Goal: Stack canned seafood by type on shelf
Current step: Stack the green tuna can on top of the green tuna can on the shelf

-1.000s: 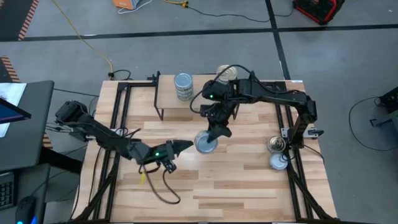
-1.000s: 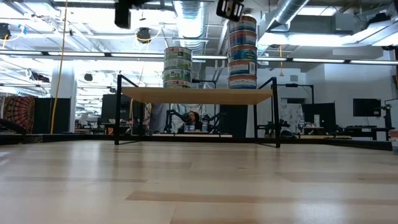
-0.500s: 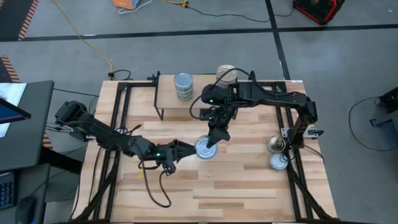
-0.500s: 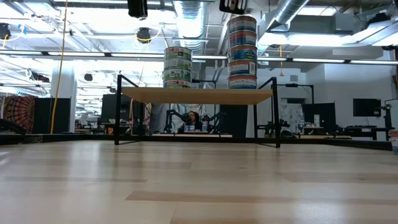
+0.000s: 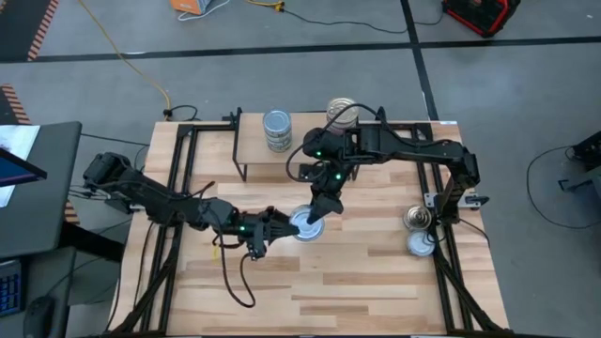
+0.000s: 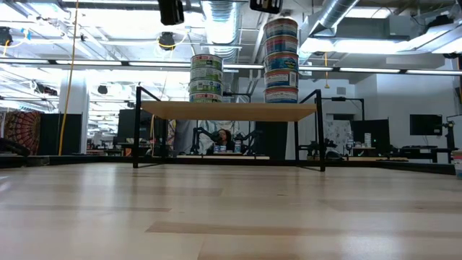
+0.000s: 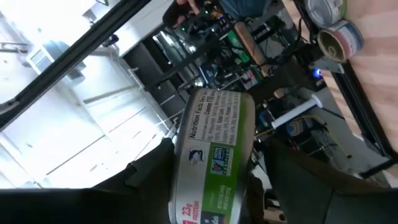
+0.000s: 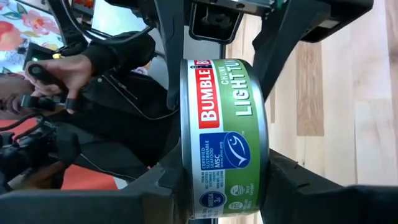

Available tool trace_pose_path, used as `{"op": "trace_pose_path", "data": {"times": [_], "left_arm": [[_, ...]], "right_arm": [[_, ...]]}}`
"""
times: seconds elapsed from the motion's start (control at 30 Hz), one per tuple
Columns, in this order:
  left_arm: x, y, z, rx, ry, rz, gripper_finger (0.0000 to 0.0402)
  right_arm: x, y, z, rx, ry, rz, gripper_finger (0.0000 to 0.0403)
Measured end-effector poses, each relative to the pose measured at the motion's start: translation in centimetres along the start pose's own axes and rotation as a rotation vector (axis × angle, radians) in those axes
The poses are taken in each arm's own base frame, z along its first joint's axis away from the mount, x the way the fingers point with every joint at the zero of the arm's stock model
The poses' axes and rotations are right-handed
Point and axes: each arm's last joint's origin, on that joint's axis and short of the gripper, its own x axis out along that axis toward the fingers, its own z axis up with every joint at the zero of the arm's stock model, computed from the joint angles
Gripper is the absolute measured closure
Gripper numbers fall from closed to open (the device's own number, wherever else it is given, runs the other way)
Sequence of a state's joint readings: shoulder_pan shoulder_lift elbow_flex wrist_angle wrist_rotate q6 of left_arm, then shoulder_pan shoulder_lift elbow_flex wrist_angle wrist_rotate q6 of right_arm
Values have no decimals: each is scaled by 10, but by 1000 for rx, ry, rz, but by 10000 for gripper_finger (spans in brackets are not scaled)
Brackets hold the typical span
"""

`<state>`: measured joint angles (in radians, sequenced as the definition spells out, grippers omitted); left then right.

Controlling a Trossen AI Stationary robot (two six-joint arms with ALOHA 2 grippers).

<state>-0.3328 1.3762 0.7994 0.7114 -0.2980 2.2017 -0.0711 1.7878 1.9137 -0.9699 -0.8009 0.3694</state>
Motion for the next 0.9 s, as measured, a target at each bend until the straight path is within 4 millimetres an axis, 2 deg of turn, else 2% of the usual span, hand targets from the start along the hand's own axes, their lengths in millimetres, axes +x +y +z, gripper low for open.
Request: {"op": "trace_pose_path", "data": {"times": [0.1, 0.23, 0.43, 0.53, 0.63, 0.77, 0.9], "left_arm": [[0, 0, -1, -37, -6, 4, 200], [0, -1, -1, -113, -2, -1, 269], [0, -1, -1, -209, 21, -12, 270], [0, 1, 0, -234, 19, -5, 270], [-2, 6, 3, -247, 6, 23, 270], [-3, 6, 10, -292, -31, 21, 270], [-7, 15, 2, -371, -9, 79, 270]], "right_arm": [[0, -1, 0, 3, -3, -12, 236], [0, -2, 0, 25, -15, -48, 211], [-1, -2, 4, 43, -53, -63, 166], [-8, 1, 6, 46, -72, -62, 147], [-26, 14, 9, 15, -123, -53, 138], [-66, 41, 5, -80, -229, -46, 136], [-99, 56, -9, -131, -333, -206, 136]]}}
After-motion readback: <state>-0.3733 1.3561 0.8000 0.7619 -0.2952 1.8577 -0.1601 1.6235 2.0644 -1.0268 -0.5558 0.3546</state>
